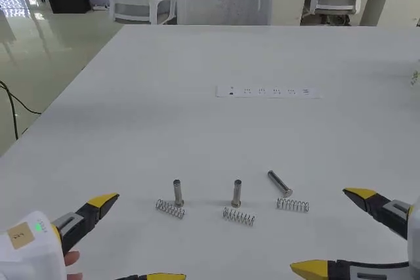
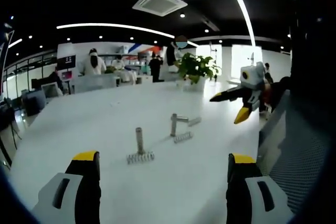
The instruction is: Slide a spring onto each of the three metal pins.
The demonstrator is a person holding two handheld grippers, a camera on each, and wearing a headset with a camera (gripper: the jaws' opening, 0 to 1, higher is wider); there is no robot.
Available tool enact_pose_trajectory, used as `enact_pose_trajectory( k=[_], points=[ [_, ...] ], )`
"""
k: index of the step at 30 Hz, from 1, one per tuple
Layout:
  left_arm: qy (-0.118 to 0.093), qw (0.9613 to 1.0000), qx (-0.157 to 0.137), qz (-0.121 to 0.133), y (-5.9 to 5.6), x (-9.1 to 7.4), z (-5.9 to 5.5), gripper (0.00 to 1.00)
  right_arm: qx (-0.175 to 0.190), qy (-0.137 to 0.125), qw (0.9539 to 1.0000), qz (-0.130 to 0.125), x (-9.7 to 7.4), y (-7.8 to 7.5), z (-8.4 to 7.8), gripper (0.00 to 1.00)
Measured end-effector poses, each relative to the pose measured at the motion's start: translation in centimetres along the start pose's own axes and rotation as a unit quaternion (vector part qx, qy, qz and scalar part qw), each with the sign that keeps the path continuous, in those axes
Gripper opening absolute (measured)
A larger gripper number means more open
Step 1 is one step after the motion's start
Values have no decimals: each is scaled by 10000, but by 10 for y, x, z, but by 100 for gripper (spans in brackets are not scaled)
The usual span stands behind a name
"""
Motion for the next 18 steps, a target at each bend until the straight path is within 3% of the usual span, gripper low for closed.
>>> enact_pose_trajectory(
  k=[18],
  points=[
    [77, 10000, 46, -29, -1, 1, -4, 98, -49, 54, 10000, -32, 1, 1, -1, 94]
  ],
)
Point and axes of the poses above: the centre of the closed fingertips' face, and the gripper's own axes: x roughly forward along the fingers, y roughly to its left, z roughly out of its top, the point moved 3 cm from there along -x, roughly backward along the fingers, and after that the axes turned 4 degrees about -x, right-handed, at the moved point
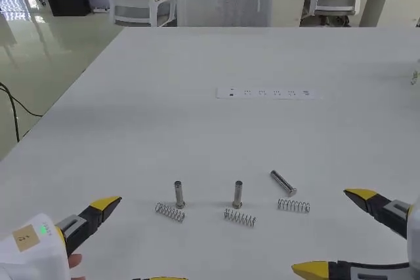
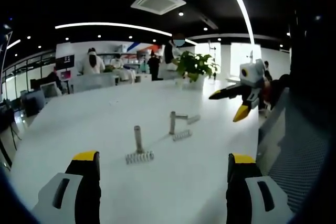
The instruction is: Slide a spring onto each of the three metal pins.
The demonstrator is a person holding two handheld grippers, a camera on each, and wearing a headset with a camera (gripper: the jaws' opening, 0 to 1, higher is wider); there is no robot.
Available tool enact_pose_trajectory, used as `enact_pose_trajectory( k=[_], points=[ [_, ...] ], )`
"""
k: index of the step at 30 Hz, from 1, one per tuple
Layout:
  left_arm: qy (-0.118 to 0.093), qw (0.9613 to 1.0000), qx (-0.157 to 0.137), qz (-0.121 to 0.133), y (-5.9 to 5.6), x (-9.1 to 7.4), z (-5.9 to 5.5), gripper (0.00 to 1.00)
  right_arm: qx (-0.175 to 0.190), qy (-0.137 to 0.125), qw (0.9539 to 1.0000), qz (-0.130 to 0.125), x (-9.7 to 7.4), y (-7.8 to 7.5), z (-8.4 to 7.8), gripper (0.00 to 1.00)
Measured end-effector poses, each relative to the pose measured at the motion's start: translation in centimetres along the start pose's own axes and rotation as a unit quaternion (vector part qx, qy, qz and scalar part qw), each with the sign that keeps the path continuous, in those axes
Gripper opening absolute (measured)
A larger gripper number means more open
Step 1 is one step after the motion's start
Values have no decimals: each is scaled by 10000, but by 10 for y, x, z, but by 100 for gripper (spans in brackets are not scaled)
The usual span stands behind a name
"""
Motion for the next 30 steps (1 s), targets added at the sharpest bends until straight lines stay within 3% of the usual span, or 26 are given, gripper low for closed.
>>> enact_pose_trajectory(
  k=[17, 30],
  points=[
    [97, 9999, 46, 23, -1, 0, -2, 98, -30, -27, 10000, 28, 1, 1, 2, 93],
    [42, 9999, 116, 105, 1, -3, 5, 98, -48, -36, 10000, 61, 1, 1, 3, 93]
  ],
)
Point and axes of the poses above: the centre of the closed fingertips' face, and the gripper's own axes: x roughly forward along the fingers, y roughly to its left, z roughly out of its top, the point moved 3 cm from there along -x, roughly backward along the fingers, and after that the axes turned 4 degrees about -x, right-handed, at the moved point
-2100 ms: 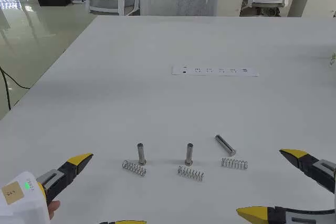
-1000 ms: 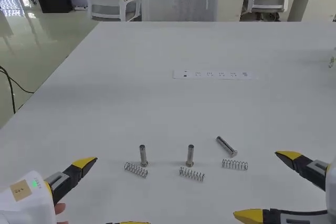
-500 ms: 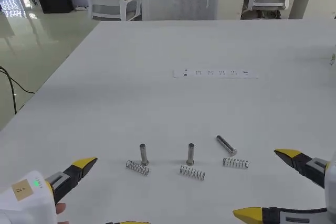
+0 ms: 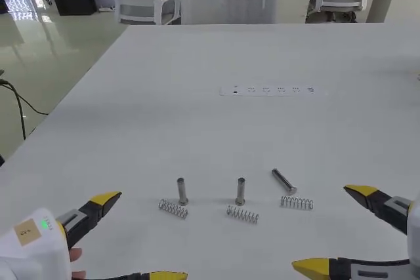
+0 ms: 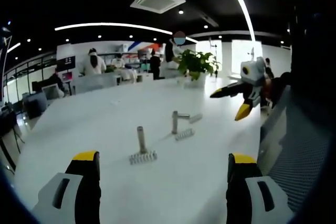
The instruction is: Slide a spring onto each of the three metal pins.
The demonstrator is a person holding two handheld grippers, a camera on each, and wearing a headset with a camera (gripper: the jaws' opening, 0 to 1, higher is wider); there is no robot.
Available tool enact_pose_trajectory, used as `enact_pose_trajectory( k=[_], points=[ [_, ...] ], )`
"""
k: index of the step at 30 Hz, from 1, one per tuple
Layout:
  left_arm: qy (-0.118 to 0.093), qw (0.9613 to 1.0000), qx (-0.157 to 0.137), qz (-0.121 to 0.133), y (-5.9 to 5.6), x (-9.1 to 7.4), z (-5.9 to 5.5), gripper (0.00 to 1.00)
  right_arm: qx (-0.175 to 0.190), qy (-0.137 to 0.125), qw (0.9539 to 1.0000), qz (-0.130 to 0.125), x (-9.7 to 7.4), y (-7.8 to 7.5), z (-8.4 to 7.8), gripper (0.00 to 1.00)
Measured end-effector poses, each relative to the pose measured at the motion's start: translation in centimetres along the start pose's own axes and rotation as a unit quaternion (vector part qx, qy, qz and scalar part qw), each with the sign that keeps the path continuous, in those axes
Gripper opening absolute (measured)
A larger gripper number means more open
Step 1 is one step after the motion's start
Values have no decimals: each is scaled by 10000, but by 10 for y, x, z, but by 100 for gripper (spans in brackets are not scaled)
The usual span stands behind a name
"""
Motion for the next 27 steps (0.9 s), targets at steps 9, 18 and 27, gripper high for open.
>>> enact_pose_trajectory(
  k=[9, 18, 27],
  points=[
    [-32, 10000, 40, 13, -1, -3, 7, 98, 27, -7, 10000, -29, 0, -2, 0, 92],
    [-65, 10000, 41, 10, -2, -4, 11, 98, 25, -10, 10000, -21, 0, -2, 0, 92],
    [-121, 9999, -28, -11, -3, -4, 12, 98, 81, -73, 9999, -100, -3, -8, 3, 91]
  ],
)
Point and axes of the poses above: the centre of the closed fingertips' face, and the gripper's own axes: x roughly forward along the fingers, y roughly to its left, z roughly out of its top, the point moved 3 cm from there along -x, roughly backward along the fingers, and after that the axes turned 4 degrees about -x, right-handed, at the moved point
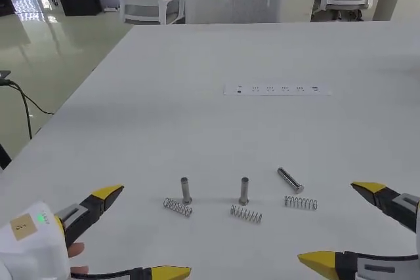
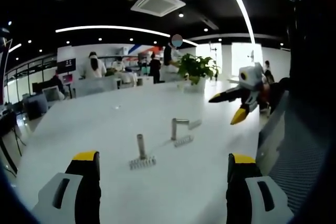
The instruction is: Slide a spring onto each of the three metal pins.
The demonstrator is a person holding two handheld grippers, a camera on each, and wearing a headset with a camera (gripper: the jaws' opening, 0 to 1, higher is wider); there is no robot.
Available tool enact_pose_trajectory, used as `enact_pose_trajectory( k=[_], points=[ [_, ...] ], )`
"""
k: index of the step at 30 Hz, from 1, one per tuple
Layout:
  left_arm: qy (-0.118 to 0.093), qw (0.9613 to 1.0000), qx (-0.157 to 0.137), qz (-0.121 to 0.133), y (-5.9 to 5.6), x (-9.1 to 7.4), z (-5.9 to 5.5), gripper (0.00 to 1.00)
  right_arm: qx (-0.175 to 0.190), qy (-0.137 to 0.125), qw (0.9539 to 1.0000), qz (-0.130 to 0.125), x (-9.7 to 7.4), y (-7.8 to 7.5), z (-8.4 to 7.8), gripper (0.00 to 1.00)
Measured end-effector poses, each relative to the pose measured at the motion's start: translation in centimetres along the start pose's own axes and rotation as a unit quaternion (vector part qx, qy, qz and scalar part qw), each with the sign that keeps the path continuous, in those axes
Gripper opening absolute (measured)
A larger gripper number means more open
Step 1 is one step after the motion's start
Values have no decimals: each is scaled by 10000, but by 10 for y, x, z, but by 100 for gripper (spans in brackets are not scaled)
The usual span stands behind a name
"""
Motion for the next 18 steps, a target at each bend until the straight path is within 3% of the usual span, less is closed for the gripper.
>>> enact_pose_trajectory(
  k=[18],
  points=[
    [20, 10000, 27, -65, -3, 1, -1, 98, -210, -28, 9996, -172, 3, -29, 28, 89]
  ],
)
Point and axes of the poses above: the centre of the closed fingertips' face, and the gripper's own axes: x roughly forward along the fingers, y roughly to its left, z roughly out of its top, the point moved 3 cm from there along -x, roughly backward along the fingers, and after that the axes turned 4 degrees about -x, right-handed, at the moved point
